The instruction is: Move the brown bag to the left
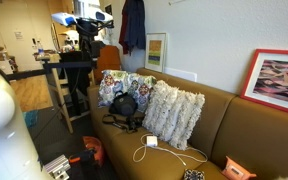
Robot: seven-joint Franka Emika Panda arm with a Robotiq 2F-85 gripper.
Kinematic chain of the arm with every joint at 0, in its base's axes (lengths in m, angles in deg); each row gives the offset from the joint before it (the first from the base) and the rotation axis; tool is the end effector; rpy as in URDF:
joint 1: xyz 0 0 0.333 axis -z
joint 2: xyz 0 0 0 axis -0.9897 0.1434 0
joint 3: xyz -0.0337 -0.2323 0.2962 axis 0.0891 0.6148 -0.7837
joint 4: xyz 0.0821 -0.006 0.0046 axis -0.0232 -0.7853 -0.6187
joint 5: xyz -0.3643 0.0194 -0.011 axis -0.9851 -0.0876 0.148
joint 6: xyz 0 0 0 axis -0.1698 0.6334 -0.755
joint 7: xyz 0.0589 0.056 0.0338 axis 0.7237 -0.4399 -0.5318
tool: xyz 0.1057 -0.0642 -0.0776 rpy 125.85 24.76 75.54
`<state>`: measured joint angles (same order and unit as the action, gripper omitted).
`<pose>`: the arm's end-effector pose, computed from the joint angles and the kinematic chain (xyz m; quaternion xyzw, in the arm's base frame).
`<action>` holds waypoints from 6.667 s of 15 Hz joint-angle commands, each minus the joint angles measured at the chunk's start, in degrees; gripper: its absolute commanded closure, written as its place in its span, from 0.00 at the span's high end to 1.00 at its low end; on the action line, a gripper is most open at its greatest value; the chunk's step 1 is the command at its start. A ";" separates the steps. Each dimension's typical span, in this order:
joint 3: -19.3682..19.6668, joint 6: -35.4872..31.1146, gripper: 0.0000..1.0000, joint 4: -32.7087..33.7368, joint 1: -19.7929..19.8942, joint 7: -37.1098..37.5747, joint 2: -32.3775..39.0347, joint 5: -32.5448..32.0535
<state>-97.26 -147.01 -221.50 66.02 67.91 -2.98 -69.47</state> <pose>0.2182 0.1724 0.5094 -0.9933 -0.0748 0.0234 0.0854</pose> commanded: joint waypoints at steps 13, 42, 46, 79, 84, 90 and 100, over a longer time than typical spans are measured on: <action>-0.62 0.29 1.00 0.13 0.83 -0.42 -0.09 0.41; -1.59 5.37 1.00 9.29 2.07 3.65 -4.70 -2.65; -3.43 11.94 1.00 19.69 3.38 7.05 -7.90 -5.48; 26.84 -8.97 1.00 -8.11 25.23 -9.09 -8.86 -27.42; 28.89 -29.58 1.00 -12.42 27.33 -9.92 6.89 -26.06; 27.74 -49.87 1.00 -9.48 25.06 -9.87 26.18 -20.21; 23.63 -60.18 1.00 1.40 27.53 -0.98 42.03 -31.27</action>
<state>-73.60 -204.91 -222.56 90.18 63.06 35.21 -93.72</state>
